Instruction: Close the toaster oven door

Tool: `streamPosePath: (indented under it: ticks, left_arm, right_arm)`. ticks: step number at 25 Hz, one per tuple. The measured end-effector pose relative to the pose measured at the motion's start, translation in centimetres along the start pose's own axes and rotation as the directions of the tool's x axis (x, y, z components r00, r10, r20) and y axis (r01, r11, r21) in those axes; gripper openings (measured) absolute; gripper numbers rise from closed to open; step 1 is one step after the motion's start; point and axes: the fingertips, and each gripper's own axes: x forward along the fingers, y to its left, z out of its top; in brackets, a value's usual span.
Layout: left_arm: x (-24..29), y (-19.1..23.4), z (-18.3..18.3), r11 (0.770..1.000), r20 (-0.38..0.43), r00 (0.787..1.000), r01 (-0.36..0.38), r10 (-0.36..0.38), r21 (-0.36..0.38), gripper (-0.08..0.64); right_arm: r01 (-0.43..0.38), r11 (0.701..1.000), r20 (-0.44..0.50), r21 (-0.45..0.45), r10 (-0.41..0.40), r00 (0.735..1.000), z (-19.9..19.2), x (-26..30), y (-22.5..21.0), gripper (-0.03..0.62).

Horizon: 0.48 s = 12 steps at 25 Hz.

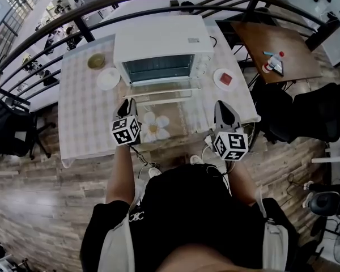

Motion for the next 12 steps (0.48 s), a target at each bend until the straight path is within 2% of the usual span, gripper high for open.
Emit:
streamPosePath:
  ticks: [3,12]
  left_arm:
    - [0.6,0.1,1.5,1.000,0.020,1.000,0.006,-0.005,-0.024,0.091]
    - [2.8,0.9,5.5,0.974,0.051,0.996,0.083,-0.074,-0.209,0.098]
  right_arm:
    - [0.011,1.000,0.006,0.003,-0.011,1.000,0.1,-0.2,-0.4,0.000]
    - [0.043,0.999,0.006,0.023,-0.043,0.999,0.0,-0.7,-1.7,0.000]
